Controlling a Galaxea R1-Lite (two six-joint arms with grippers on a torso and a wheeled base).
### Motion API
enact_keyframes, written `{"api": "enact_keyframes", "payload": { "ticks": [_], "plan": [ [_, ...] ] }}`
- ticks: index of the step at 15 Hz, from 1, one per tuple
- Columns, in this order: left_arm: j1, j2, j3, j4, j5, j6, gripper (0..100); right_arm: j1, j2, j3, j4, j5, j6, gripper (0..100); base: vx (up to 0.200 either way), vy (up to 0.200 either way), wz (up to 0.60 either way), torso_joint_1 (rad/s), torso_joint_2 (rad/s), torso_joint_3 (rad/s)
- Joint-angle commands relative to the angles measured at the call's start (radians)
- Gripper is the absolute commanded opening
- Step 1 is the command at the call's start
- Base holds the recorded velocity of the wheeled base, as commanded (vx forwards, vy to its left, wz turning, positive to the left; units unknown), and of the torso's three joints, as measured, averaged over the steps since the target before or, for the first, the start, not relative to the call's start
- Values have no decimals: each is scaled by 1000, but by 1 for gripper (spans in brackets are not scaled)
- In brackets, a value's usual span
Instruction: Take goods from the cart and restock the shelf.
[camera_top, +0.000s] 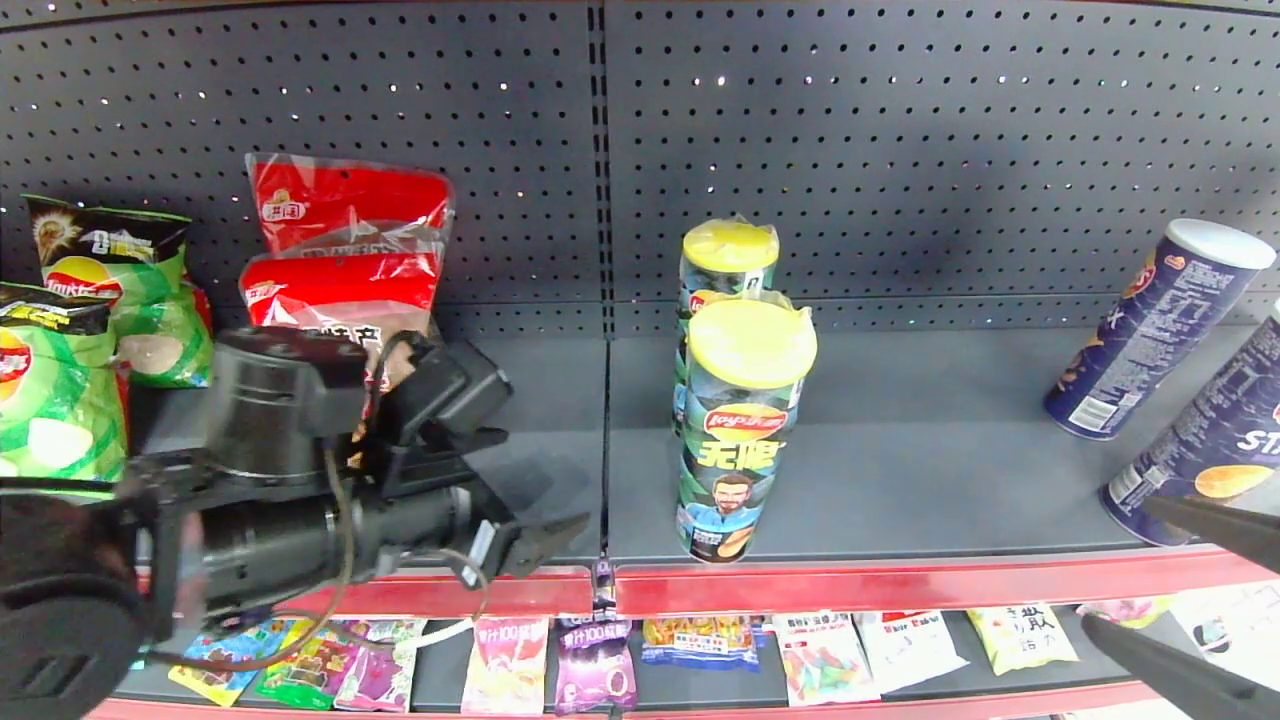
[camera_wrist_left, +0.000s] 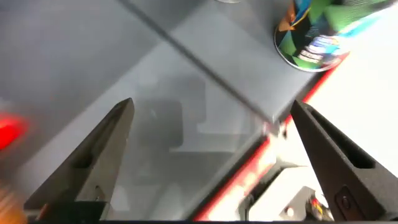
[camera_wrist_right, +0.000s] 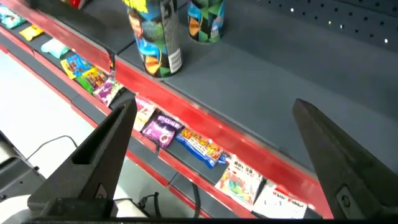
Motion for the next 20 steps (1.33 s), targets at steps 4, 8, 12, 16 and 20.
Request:
{"api": "enact_keyframes", "payload": {
  "ticks": [4,8,12,16,20],
  "plan": [
    [163,-958,321,471,151,-140,100,-89,-287,73,124,-53,23,100,0,0,0,0,0,0],
    [361,-1391,278,983,258,-220,100,-266,-463,12,410,-187,96,100,0,0,0,0,0,0],
    [588,-1532,362,982,241,-296,100,-482,-524,30,506,-231,161,100,0,0,0,0,0,0],
    [577,-1549,430,804,160,-278,100,-425,-788,219,490,-173,52,100,0,0,0,0,0,0],
    [577,-1549,650,387,180,-209,100,-425,-794,338,276,-171,103,100,0,0,0,0,0,0]
  ]
}}
